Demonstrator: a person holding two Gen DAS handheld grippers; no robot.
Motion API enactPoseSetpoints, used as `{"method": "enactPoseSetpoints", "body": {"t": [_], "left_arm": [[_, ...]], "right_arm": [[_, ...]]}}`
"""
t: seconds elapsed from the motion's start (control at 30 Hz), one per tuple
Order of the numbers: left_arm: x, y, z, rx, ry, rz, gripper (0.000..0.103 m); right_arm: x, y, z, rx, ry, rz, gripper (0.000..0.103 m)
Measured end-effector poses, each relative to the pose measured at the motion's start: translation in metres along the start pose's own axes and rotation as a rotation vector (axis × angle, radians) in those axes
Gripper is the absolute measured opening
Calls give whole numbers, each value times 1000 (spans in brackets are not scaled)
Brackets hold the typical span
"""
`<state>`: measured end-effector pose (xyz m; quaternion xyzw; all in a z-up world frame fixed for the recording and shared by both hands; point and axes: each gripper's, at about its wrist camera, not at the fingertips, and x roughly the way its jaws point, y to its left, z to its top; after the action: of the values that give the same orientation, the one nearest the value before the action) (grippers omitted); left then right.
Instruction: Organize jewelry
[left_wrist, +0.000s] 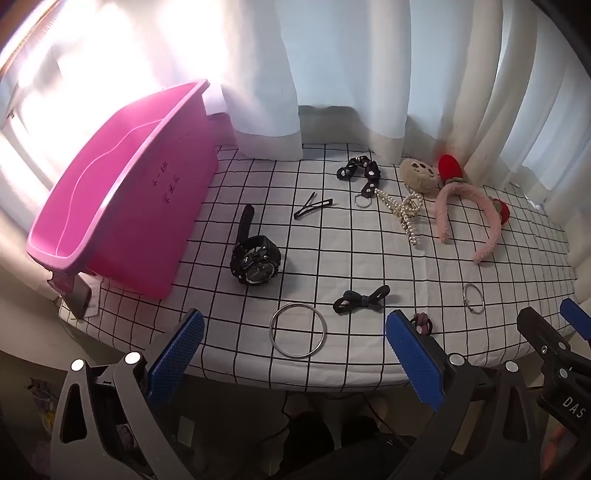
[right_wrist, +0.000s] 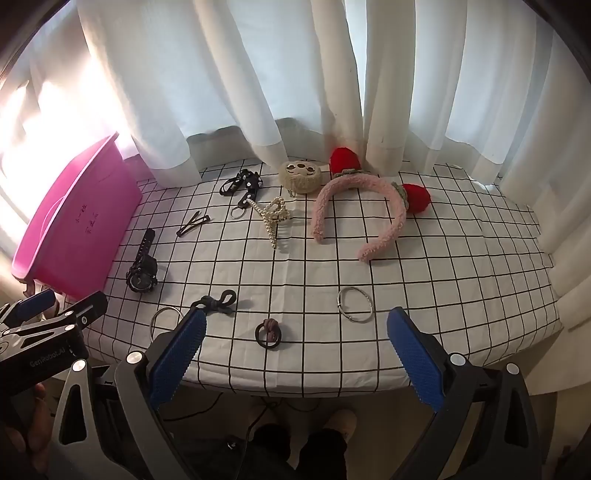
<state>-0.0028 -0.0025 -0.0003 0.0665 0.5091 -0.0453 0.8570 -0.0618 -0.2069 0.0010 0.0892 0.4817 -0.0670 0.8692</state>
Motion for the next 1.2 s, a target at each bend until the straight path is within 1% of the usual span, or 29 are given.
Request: {"method": "enactPoseSetpoints", "body": {"t": [1.2], "left_arm": [[-2, 0, 2, -7, -1, -3, 97]], "right_arm": [[5, 2, 0, 11, 6, 9, 94]]}}
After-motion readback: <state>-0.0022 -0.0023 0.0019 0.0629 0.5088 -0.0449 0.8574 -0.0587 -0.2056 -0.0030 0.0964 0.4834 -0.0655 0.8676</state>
